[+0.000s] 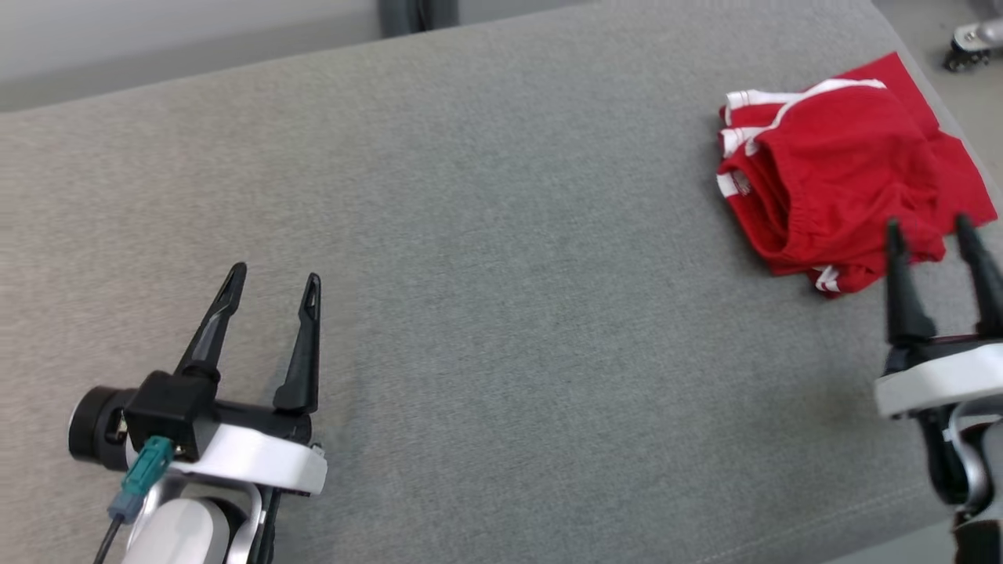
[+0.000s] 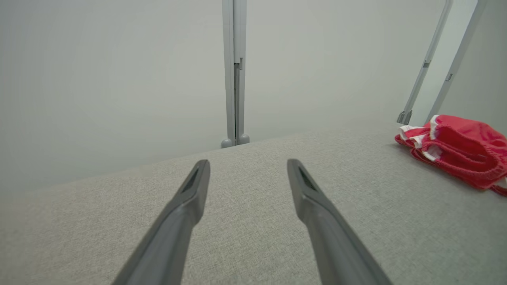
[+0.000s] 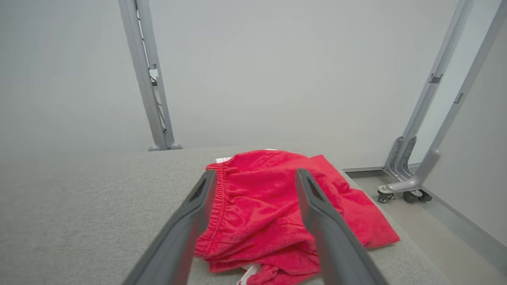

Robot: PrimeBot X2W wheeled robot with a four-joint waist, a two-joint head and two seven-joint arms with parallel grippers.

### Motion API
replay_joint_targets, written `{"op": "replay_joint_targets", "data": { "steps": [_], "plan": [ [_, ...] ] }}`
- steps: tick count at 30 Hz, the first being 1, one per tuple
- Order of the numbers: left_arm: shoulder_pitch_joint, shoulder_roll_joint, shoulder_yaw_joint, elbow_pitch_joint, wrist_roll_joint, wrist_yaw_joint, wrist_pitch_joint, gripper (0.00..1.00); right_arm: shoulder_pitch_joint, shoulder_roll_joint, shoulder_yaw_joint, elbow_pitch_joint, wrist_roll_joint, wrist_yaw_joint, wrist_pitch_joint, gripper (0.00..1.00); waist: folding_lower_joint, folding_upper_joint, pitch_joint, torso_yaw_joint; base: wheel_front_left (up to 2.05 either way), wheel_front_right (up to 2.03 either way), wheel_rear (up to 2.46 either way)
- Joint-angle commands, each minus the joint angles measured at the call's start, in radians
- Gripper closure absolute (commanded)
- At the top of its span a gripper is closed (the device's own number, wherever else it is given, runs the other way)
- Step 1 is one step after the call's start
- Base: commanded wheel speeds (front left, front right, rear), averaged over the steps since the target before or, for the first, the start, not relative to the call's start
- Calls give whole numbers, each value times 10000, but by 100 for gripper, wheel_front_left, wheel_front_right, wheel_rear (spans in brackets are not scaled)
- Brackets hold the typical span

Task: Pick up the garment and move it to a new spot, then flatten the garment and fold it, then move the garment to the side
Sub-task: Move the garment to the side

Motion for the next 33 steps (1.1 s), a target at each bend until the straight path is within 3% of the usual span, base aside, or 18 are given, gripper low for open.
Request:
{"op": "replay_joint_targets", "data": {
  "steps": [1,7,16,33],
  "plan": [
    [225,-67,104,104,-140,113,-118,0,305,263,75,-444,-333,-1,-31,0,0,0,-375,382,0,0,0],
    [771,-255,347,364,-429,390,-378,0,1022,1005,252,-1439,-780,-2,121,0,0,0,-975,1196,0,0,0],
    [1478,-278,588,606,-648,598,-606,0,1846,1536,234,-2131,-1238,-2,544,0,0,0,-1608,2087,0,0,0],
    [2811,-173,268,494,-724,647,-496,0,3799,1643,-221,-3151,-1726,-1,1542,0,0,0,-2996,2402,0,0,0]
  ]
}}
